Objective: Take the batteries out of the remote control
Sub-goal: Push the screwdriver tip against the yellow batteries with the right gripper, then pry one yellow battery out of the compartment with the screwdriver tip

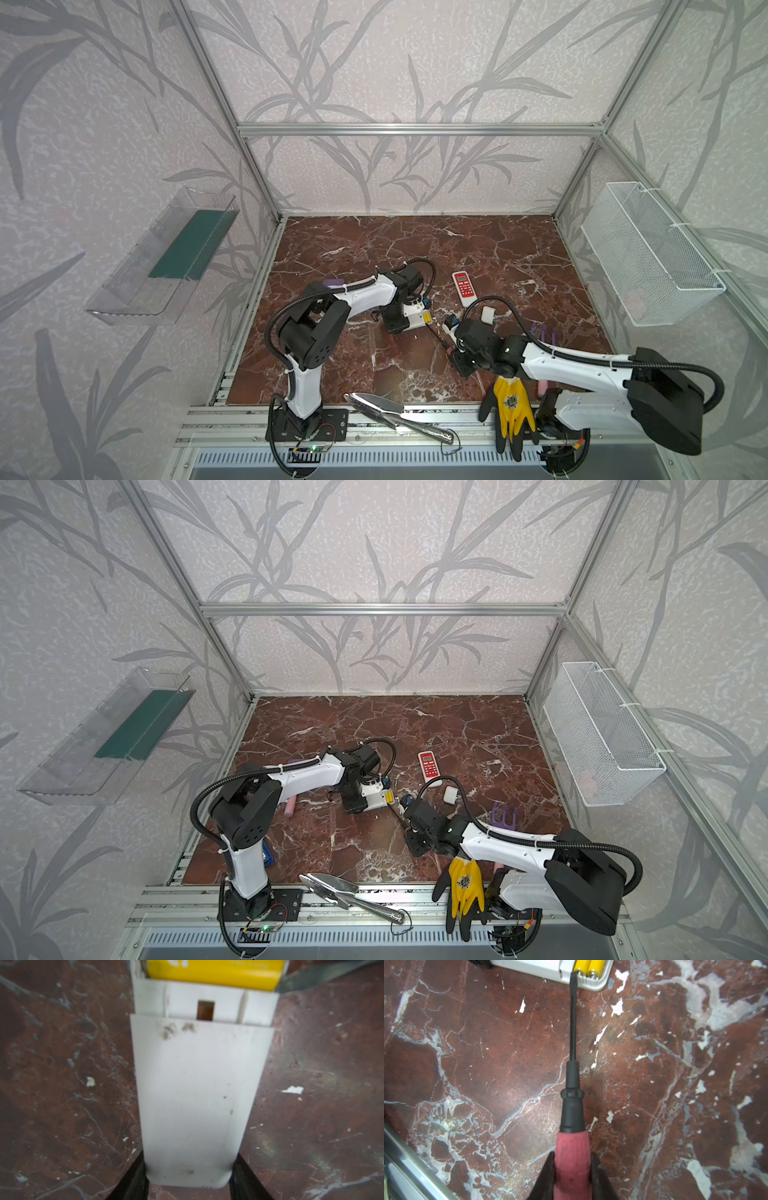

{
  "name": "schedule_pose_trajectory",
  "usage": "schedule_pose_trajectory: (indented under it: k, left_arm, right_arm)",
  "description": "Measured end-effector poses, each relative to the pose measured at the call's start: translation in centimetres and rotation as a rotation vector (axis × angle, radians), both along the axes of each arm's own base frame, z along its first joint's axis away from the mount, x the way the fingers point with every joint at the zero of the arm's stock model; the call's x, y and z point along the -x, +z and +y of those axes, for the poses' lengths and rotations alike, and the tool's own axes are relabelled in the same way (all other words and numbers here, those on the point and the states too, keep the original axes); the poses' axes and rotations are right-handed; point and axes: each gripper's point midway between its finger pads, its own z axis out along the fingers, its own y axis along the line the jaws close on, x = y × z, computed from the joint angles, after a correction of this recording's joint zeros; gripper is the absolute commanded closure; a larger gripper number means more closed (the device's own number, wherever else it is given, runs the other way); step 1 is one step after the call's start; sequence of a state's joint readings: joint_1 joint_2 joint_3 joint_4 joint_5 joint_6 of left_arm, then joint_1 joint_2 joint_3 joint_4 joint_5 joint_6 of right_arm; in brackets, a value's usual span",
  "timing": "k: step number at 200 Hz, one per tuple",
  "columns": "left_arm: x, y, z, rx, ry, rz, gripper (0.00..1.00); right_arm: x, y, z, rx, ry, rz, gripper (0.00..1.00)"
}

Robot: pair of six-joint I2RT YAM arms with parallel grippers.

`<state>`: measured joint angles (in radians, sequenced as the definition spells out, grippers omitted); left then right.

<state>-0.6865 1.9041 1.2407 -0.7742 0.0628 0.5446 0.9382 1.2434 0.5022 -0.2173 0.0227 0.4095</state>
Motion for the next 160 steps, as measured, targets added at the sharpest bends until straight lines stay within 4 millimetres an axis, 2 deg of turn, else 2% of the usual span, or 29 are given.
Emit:
schedule_pose_trajectory:
  k: [76,160]
  left_arm:
    - [0.1,0.0,0.0,0.002,0.004,0.005,0.55]
    - [0.2,-0.1,0.1,0.000,0.033,0.011,0.56]
  right_arm:
    - [-0.4,-1.1,0.2,-0.036,-0.016,-0.050,1.00]
    - [-1.1,-1.0,0.7,-0.072,-0.035,-0.114,1.00]
